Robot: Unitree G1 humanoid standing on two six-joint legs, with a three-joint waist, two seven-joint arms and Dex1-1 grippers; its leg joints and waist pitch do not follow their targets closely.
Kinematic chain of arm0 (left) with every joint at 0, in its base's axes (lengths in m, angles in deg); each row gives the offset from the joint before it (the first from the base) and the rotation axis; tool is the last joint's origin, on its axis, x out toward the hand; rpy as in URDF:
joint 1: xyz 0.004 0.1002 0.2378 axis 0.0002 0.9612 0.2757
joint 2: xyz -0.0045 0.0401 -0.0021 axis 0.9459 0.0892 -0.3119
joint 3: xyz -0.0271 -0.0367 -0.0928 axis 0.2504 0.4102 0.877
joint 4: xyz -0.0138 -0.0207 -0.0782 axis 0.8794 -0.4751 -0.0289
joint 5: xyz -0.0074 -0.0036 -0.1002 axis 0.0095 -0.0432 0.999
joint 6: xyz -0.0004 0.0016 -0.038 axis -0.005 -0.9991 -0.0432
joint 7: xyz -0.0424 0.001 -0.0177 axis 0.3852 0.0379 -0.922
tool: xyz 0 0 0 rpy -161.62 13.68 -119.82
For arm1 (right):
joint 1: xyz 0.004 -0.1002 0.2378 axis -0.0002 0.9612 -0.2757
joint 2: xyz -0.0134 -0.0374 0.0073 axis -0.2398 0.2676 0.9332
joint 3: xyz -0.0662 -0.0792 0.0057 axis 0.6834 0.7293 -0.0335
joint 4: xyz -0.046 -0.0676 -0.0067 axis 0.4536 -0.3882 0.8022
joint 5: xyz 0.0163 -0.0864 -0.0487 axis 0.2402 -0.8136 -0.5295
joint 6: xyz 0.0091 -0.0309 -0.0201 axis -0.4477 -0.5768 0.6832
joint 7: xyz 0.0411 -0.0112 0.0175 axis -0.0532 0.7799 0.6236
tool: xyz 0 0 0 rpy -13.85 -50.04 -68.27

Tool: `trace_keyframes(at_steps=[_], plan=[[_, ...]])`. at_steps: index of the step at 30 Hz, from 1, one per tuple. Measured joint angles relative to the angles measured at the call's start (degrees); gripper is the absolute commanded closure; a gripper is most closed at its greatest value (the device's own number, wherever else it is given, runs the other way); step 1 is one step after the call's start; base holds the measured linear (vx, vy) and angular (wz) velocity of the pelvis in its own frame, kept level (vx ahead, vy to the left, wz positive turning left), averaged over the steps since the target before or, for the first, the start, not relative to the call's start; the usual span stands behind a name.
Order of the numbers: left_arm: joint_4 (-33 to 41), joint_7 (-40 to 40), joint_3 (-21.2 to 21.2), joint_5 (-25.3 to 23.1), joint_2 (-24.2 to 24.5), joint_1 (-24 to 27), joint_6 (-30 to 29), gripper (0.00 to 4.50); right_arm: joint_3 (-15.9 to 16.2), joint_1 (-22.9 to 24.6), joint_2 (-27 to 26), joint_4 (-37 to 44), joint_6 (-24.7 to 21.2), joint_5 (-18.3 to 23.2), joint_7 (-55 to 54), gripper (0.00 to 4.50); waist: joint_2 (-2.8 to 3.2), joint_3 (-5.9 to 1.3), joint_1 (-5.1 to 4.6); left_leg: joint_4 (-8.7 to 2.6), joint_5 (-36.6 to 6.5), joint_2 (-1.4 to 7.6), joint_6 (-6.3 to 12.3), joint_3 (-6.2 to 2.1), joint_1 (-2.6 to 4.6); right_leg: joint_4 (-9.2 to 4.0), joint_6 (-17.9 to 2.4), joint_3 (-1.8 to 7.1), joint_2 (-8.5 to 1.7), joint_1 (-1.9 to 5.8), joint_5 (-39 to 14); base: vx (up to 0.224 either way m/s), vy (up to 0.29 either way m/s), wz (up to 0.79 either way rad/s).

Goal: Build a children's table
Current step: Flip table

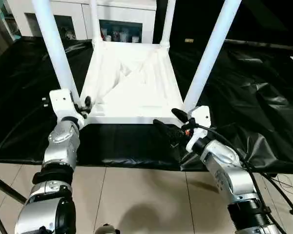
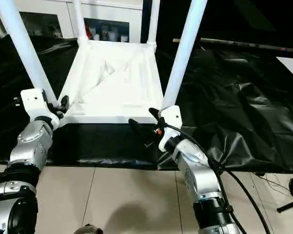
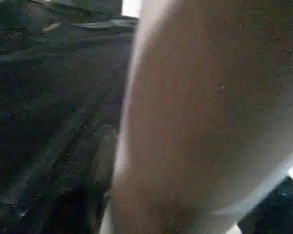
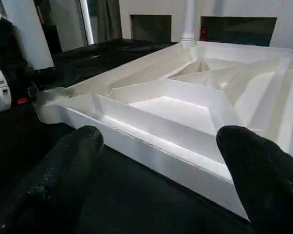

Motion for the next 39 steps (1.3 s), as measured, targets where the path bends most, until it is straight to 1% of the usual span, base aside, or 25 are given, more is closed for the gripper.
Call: trace_keyframes(at_steps=[2, 3, 4, 8, 10, 18, 22, 26, 28, 30, 33, 34, 35, 36, 38, 39], plan=[[0.0, 0.5, 0.3, 0.0, 0.0, 0.0, 0.6, 1.44, 0.5, 0.0, -0.2, -0.7, 0.0, -0.2, 0.1, 0.31, -0.03, 0.00, 0.00, 0.00, 0.0, 0.00, 0.00, 0.00, 0.00, 0.00, 0.0, 0.00, 0.00, 0.00, 0.0, 0.000, 0.000, 0.00], [0.0, 0.7, 0.3, 0.0, 0.0, 0.0, 0.8, 1.62, 0.8, 0.0, -0.3, -0.7, 0.0, -0.3, 0.1, 0.31, -0.03, 0.00, -0.01, 0.00, 0.0, 0.00, 0.00, 0.00, -0.01, 0.00, 0.0, 0.00, 0.00, -0.01, 0.0, 0.000, 0.000, 0.00], [0.0, 0.8, 0.4, 0.1, 0.0, 0.0, 1.0, 1.62, 0.9, 0.0, -0.4, -0.7, 0.0, -0.4, 0.1, 0.31, -0.03, 0.00, 0.00, 0.00, 0.0, 0.00, 0.00, 0.00, -0.01, -0.01, 0.0, 0.00, 0.00, -0.01, 0.0, 0.000, 0.000, 0.00], [1.1, 0.8, 0.6, 0.3, -0.1, 1.0, 1.6, 1.95, 1.6, -0.1, -0.6, -0.7, 0.0, -0.4, 1.5, 0.31, -0.04, 0.00, -0.04, 0.00, 0.0, 0.00, 0.00, 0.01, -0.03, -0.04, 0.0, 0.00, 0.00, -0.03, 0.0, 0.000, 0.000, 0.00], [2.5, 0.7, 0.5, 0.3, -0.2, 1.9, 1.7, 2.13, 2.1, -0.1, -0.7, -0.7, 0.0, -0.4, 2.4, 0.31, -0.20, 0.02, -0.06, -0.01, 0.0, 0.02, 0.01, 0.03, -0.03, -0.04, 0.0, 0.01, 0.00, -0.05, 0.0, 0.000, 0.000, 0.00], [3.6, 0.5, 0.1, -0.1, -0.8, 2.5, 1.7, 2.26, 2.5, -0.5, -0.8, -1.5, 0.3, -0.7, 2.3, 0.31, 0.10, 0.15, -0.05, -0.01, 0.0, 0.02, 0.03, 0.14, -0.05, -0.09, -0.1, 0.08, 0.00, -0.09, -0.1, 0.000, 0.000, 0.00], [7.1, 0.9, 0.4, 0.1, -2.9, 4.5, 1.5, 2.26, 2.8, -0.6, -0.9, -1.6, 0.3, -1.7, 1.5, 0.31, 0.08, 0.18, 0.03, -0.01, 0.0, 0.02, 0.09, 0.20, -0.06, -0.11, -0.1, 0.11, 0.00, -0.09, -0.1, 0.000, 0.000, 0.00], [7.8, 1.0, 1.0, 1.0, -3.8, 4.5, 0.8, 2.26, 3.1, -0.6, -1.7, -3.4, 0.3, -2.4, 0.4, 0.31, 0.12, 0.20, 0.18, -0.01, 0.0, 0.02, 0.13, 0.27, -0.05, -0.05, -0.1, 0.17, -0.02, -0.15, -0.1, 0.000, 0.000, 0.00], [9.0, 1.2, 2.2, 2.2, -4.8, 4.5, -0.4, 2.26, 2.8, -0.6, -2.4, -3.6, 0.2, -2.5, -1.1, 0.31, 0.18, 0.24, 0.18, -0.01, 0.0, 0.00, 0.15, 0.37, -0.08, 0.02, -0.1, 0.32, -0.03, -0.27, -0.1, 0.000, 0.000, 0.00], [10.1, 1.5, 3.8, 4.9, -6.1, 4.3, -1.4, 2.26, 2.5, -0.7, -2.8, -4.1, 0.1, -2.5, -1.9, 0.31, 0.22, 0.22, 0.25, -0.01, 0.0, -0.02, 0.20, 0.46, -0.13, 0.11, -0.1, 0.44, -0.03, -0.42, -0.1, 0.000, 0.000, 0.00], [13.2, 3.2, 7.1, 11.2, -10.0, 4.1, -3.5, 2.26, 1.8, -0.8, -3.1, -4.7, -0.2, -2.2, -2.7, 0.31, 0.23, 0.22, 0.36, -0.01, 0.1, -0.02, 0.25, 0.56, -0.22, 0.20, -0.1, 0.53, -0.03, -0.60, -0.1, 0.000, 0.000, 0.00], [14.8, 4.4, 8.6, 13.9, -12.0, 4.0, -4.6, 2.26, 1.8, -0.8, -3.3, -4.7, -0.3, -1.9, -2.8, 0.31, 0.20, 0.21, 0.36, 0.00, 0.1, -0.01, 0.29, 0.57, -0.23, 0.22, -0.1, 0.54, -0.03, -0.62, -0.1, 0.000, 0.000, 0.00], [15.1, 4.6, 8.8, 14.5, -12.4, 4.0, -4.8, 2.26, 1.7, -0.8, -3.4, -4.7, -0.3, -1.9, -2.9, 0.31, 0.20, 0.22, 0.36, 0.00, 0.1, -0.01, 0.30, 0.57, -0.23, 0.22, -0.1, 0.54, -0.03, -0.62, -0.1, 0.000, 0.000, 0.00], [17.0, 5.9, 9.2, 16.3, -14.6, 4.2, -5.8, 2.26, 0.8, -1.1, -4.6, -4.8, -1.3, -1.2, -3.7, 0.31, 0.18, 0.23, 0.32, 0.00, 0.1, -0.01, 0.38, 0.57, -0.29, 0.24, -0.1, 0.54, -0.03, -0.69, -0.1, 0.000, 0.000, 0.00], [18.4, 7.0, 9.3, 17.5, -16.3, 4.5, -6.4, 2.30, -1.3, -2.3, -6.8, -5.4, -2.7, 1.0, -5.3, 0.31, 0.14, 0.25, 0.29, 0.00, 0.2, -0.01, 0.50, 0.57, -0.34, 0.32, -0.1, 0.54, -0.03, -0.78, -0.1, 0.000, 0.000, 0.00], [18.7, 7.1, 9.2, 17.5, -16.7, 4.5, -6.5, 2.33, -2.7, -3.0, -7.7, -5.6, -3.3, 2.2, -6.0, 0.06, 0.10, 0.27, 0.26, 0.00, 0.2, -0.01, 0.51, 0.57, -0.34, 0.33, -0.1, 0.53, -0.03, -0.79, -0.1, 0.000, 0.000, 0.00]])
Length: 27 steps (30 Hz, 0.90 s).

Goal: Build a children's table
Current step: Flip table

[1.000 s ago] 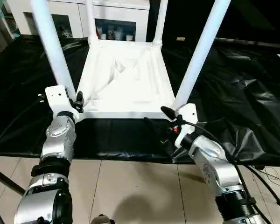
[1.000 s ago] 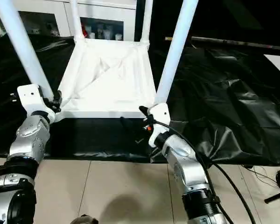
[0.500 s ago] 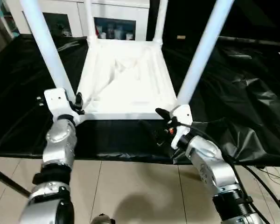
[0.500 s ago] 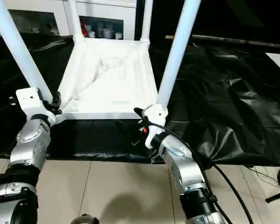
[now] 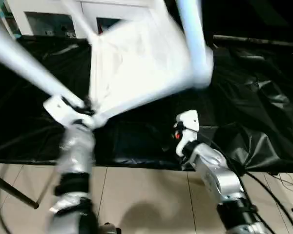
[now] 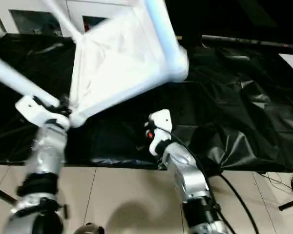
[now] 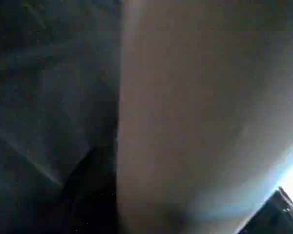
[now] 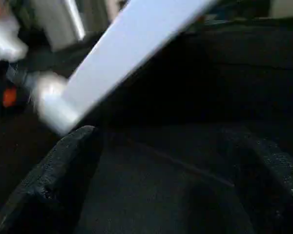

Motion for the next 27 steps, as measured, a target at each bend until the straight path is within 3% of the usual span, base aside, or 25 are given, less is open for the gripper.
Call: trace_keyframes(at_steps=[4, 8, 14, 22, 27], plan=[[0.9, 0.2, -0.7, -1.3, -0.4, 0.3, -1.0, 2.36, -6.8, -3.9, -4.3, -2.7, -2.5, 8.0, -3.1, 0.00, -0.01, 0.00, -0.09, 0.00, 0.0, 0.00, 0.00, 0.00, -0.02, 0.01, 0.0, 0.01, 0.00, -0.01, 0.0, 0.000, 0.000, 0.00], [2.3, 1.3, -1.8, -1.7, -0.8, 0.8, -1.8, 2.36, -10.1, -7.8, -6.2, -8.1, -2.3, 11.0, -4.4, 0.00, -0.01, 0.00, 0.03, 0.00, 0.0, 0.00, 0.01, 0.02, -0.09, 0.00, 0.0, 0.00, 0.00, -0.07, 0.0, 0.000, 0.000, 0.00], [4.0, 1.6, -2.6, -1.8, -1.7, 1.4, -3.0, 2.36, -15.5, -15.5, -6.8, -16.5, -1.8, 14.8, -5.9, 0.00, -0.02, 0.00, 0.41, 0.03, 0.3, 0.00, 0.41, 0.03, -0.34, 0.00, 0.0, -0.04, -0.02, -0.22, 0.0, 0.000, 0.000, 0.00], [7.1, 2.8, -3.0, -2.4, -2.9, 2.8, -3.7, 2.36, -19.3, -22.0, -6.6, -27.2, 0.0, 17.8, -3.6, 0.00, -0.08, 0.03, -0.94, 0.06, 0.3, 0.03, 0.43, 0.07, -0.34, 0.08, 0.1, -0.03, -0.02, -0.28, 0.1, 0.000, 0.000, 0.00], [9.4, 2.8, -4.1, -2.7, -3.5, 3.4, -4.3, 2.36, -21.8, -25.3, -6.5, -31.3, 0.8, 18.7, -2.6, 0.00, -0.16, 0.08, -1.23, 0.08, 0.3, 0.03, 0.45, 0.12, -0.35, 0.10, 0.1, 0.00, -0.02, -0.31, 0.1, 0.000, 0.000, 0.00]])
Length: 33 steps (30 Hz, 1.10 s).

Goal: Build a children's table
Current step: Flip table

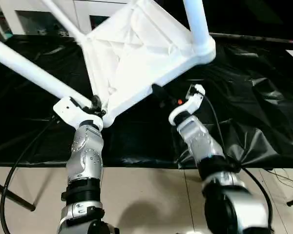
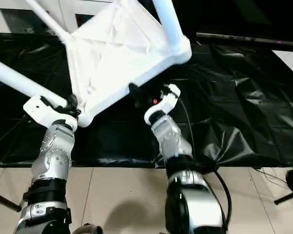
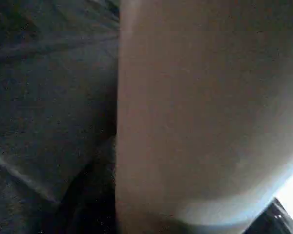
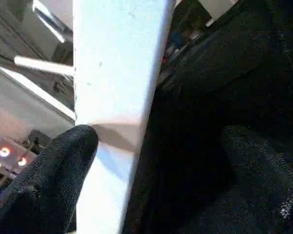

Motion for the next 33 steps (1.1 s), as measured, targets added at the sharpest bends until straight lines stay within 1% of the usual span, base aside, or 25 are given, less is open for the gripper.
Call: trace_keyframes(at_steps=[3, 5, 6, 7, 9, 12, 15, 19, 22, 28, 29, 32, 33], plan=[[0.2, 0.3, 0.0, -0.1, -0.2, 0.2, 0.0, 2.36, 0.8, -0.2, 0.0, -0.2, -0.1, -0.2, 2.3, 0.00, -0.04, 0.02, 0.19, 0.00, 0.0, 0.02, 0.02, 0.00, -0.02, 0.00, 0.0, -0.02, 0.00, -0.01, 0.0, 0.000, 0.000, 0.00], [0.2, 0.7, -0.4, -0.8, -0.4, 0.5, 0.0, 2.36, 3.1, -0.3, -0.1, 0.0, -0.2, -0.9, 4.1, 0.00, -0.05, 0.03, 0.39, 0.01, 0.0, 0.02, 0.07, 0.01, -0.05, 0.00, 0.0, -0.04, 0.00, -0.01, 0.0, 0.000, 0.000, 0.00], [0.2, 0.7, -0.7, -1.1, -0.4, 0.7, 0.0, 2.36, 3.8, -0.3, -0.1, 0.1, -0.2, -1.1, 4.7, 0.00, -0.07, 0.03, 0.57, 0.01, 0.0, 0.02, 0.10, 0.00, -0.06, 0.00, 0.0, -0.04, 0.00, -0.01, 0.0, 0.000, 0.000, 0.00], [0.2, 0.8, -1.0, -1.8, -0.4, 0.9, -0.2, 2.36, 4.2, -0.3, -0.1, 0.0, -0.2, -1.5, 4.9, 0.00, -0.07, 0.03, 1.00, 0.02, 0.1, 0.02, 0.15, 0.01, -0.07, 0.00, 0.0, -0.06, -0.02, -0.01, 0.0, 0.000, 0.000, 0.00], [0.2, 0.9, -1.0, -1.9, -0.3, 1.0, -0.6, 2.36, 4.2, -0.3, -0.1, -0.4, -0.3, -2.2, 5.1, 0.00, -0.10, 0.05, 1.43, 0.07, 0.1, 0.02, 0.17, 0.03, -0.14, 0.00, 0.0, -0.04, -0.03, -0.04, 0.0, 0.000, 0.000, 0.00], [0.2, 0.8, -1.0, -1.8, -0.3, 1.1, -1.0, 2.36, 3.7, -0.3, -0.1, -0.6, 0.0, -2.3, 5.6, 0.00, -0.16, 0.07, 1.73, 0.14, 0.1, 0.02, 0.19, 0.03, -0.14, 0.00, 0.0, -0.04, -0.05, -0.02, 0.1, 0.000, 0.000, 0.00], [0.5, 0.6, -1.1, -1.8, -0.4, 1.2, -1.3, 2.36, 2.5, -2.0, -0.1, -3.1, 0.6, -2.0, 4.7, 0.00, -0.17, 0.07, 1.72, 0.15, 0.1, 0.02, 0.20, 0.05, -0.14, 0.00, 0.0, -0.04, -0.06, -0.02, 0.2, 0.000, 0.000, 0.00], [3.6, -0.4, -1.9, -1.6, -1.3, 3.5, -2.6, 2.36, 0.0, -5.5, -0.2, -6.7, 1.2, -0.1, 2.1, 0.00, -0.33, 0.10, 1.81, 0.15, 0.2, 0.02, 0.20, 0.09, -0.14, 0.01, 0.0, -0.04, -0.08, -0.02, 0.2, 0.000, 0.000, 0.00], [4.9, -1.4, -2.4, -1.3, -1.3, 4.3, -4.0, 2.36, -0.7, -6.4, -0.2, -8.4, 1.4, -0.1, 1.6, 0.00, -0.64, 0.06, 2.02, 0.14, 0.2, 0.03, 0.23, 0.12, -0.14, 0.01, 0.0, -0.05, -0.10, -0.02, 0.2, 0.000, 0.000, 0.00], [6.7, -1.8, -3.4, -1.3, -1.2, 5.5, -4.8, 2.36, -2.0, -7.0, -0.2, -10.6, 2.1, -0.1, 1.3, 0.00, -1.27, 0.01, 1.69, 0.15, 0.2, 0.04, 0.22, 0.17, -0.13, 0.01, 0.0, -0.03, -0.12, -0.03, 0.3, 0.000, 0.000, 0.00], [7.1, -1.9, -3.4, -1.3, -1.2, 5.6, -5.0, 2.36, -2.3, -7.4, -0.2, -11.2, 2.4, -0.1, 1.1, 0.17, -1.34, 0.02, 1.62, 0.15, 0.2, 0.04, 0.21, 0.17, -0.13, 0.01, 0.0, -0.03, -0.12, -0.03, 0.3, 0.000, 0.000, 0.00], [8.3, -2.5, -4.3, -1.6, -1.1, 5.9, -5.8, 2.36, -3.6, -8.1, -0.1, -11.8, 3.2, 0.0, -0.1, 0.47, -1.49, 0.04, 1.62, 0.15, 0.2, 0.04, 0.21, 0.19, -0.13, 0.01, 0.0, -0.02, -0.12, -0.03, 0.3, 0.000, 0.000, 0.00], [8.4, -2.8, -4.4, -1.8, -1.1, 6.0, -6.0, 2.36, -3.8, -8.2, 0.0, -12.2, 3.8, 0.0, -0.5, 0.47, -1.53, 0.03, 1.65, 0.15, 0.2, 0.04, 0.21, 0.19, -0.13, 0.01, 0.0, -0.03, -0.12, -0.03, 0.3, 0.000, 0.000, 0.00]])
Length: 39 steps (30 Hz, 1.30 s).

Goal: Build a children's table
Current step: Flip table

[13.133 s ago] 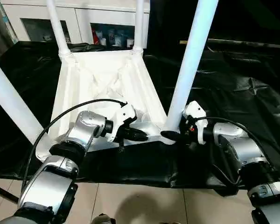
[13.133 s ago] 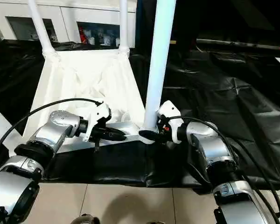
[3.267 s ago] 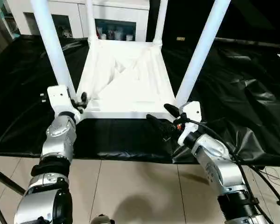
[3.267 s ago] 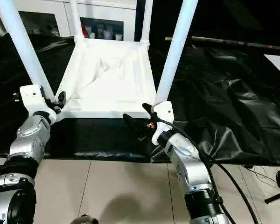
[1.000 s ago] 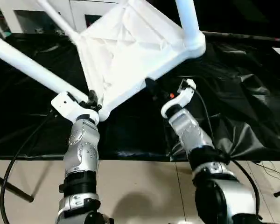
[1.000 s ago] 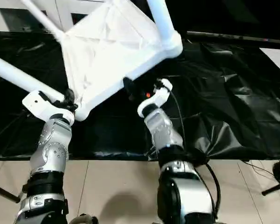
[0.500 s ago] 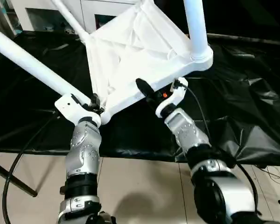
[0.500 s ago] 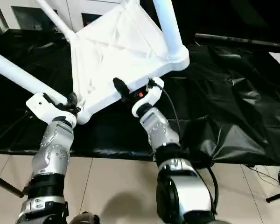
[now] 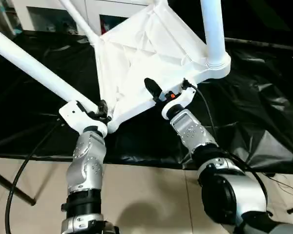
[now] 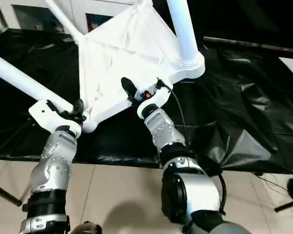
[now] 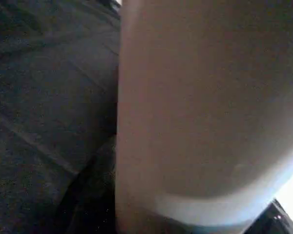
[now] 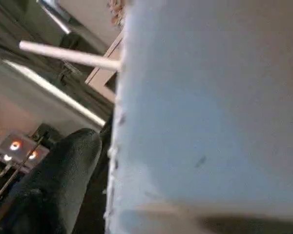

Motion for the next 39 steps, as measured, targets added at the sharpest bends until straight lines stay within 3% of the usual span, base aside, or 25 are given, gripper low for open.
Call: trace_keyframes(at_steps=[6, 23, 24, 25, 27, 28, 39], plan=[[0.3, -0.3, -1.1, -0.9, 0.3, 0.4, -0.1, 2.36, -1.6, -0.1, 0.4, -1.7, 1.1, 0.1, -1.1, 1.11, -0.02, 0.01, 0.03, 0.00, 0.0, 0.00, 0.00, 0.01, 0.00, 0.00, 0.0, 0.00, 0.00, 0.00, 0.0, 0.000, 0.000, 0.00], [0.3, -0.4, -1.1, -2.1, 0.4, 0.5, -0.4, 2.36, -2.6, -0.4, 0.4, -3.3, 2.6, -0.2, -1.0, 2.33, -0.02, 0.01, 0.03, 0.05, 0.0, 0.02, 0.00, 0.02, 0.00, 0.03, 0.0, 0.01, 0.00, 0.00, 0.0, 0.000, 0.000, 0.00], [0.3, -0.4, -1.1, -2.1, 0.4, 0.4, -0.4, 1.80, -2.7, -0.5, 0.4, -3.3, 2.7, -0.1, -1.0, 2.36, -0.02, 0.00, 0.03, 0.06, 0.0, 0.02, 0.00, 0.02, 0.00, 0.03, 0.0, 0.01, 0.00, 0.00, 0.0, 0.000, 0.000, 0.00], [0.3, -0.6, -1.1, -2.0, 0.4, 0.4, -0.3, 1.66, -2.8, -0.5, 0.5, -3.4, 2.8, -0.1, -1.0, 2.40, -0.02, 0.00, 0.05, 0.06, 0.0, 0.02, 0.00, 0.02, 0.00, 0.03, 0.0, 0.00, 0.00, 0.00, 0.0, 0.000, 0.000, 0.00], [0.3, -1.6, -1.1, -0.6, 0.4, 0.4, -0.4, 1.66, -3.2, -0.5, 0.6, -3.6, 3.0, -0.1, -1.2, 2.40, -0.02, 0.01, 0.21, 0.06, 0.0, 0.02, -0.02, 0.02, -0.01, 0.03, 0.0, -0.01, 0.00, 0.00, 0.0, 0.000, 0.000, 0.00], [0.3, -2.4, -1.0, 0.1, 0.4, 0.4, -0.5, 1.43, -3.6, -0.5, 0.7, -3.9, 3.2, -0.1, -1.2, 2.41, 0.02, 0.03, 0.31, 0.07, 0.0, 0.02, -0.06, 0.03, -0.03, 0.03, 0.0, -0.01, 0.00, 0.00, 0.0, 0.000, 0.000, 0.00], [-0.2, -4.5, 0.2, 4.1, 0.7, 0.1, 0.5, 0.59, -3.7, -1.7, 3.0, -4.0, 4.7, -0.8, -3.2, 2.41, 0.07, 0.06, 0.29, 0.08, 0.0, 0.04, -0.11, 0.10, -0.05, 0.03, 0.1, -0.01, -0.02, 0.00, 0.1, 0.000, 0.000, 0.00]])
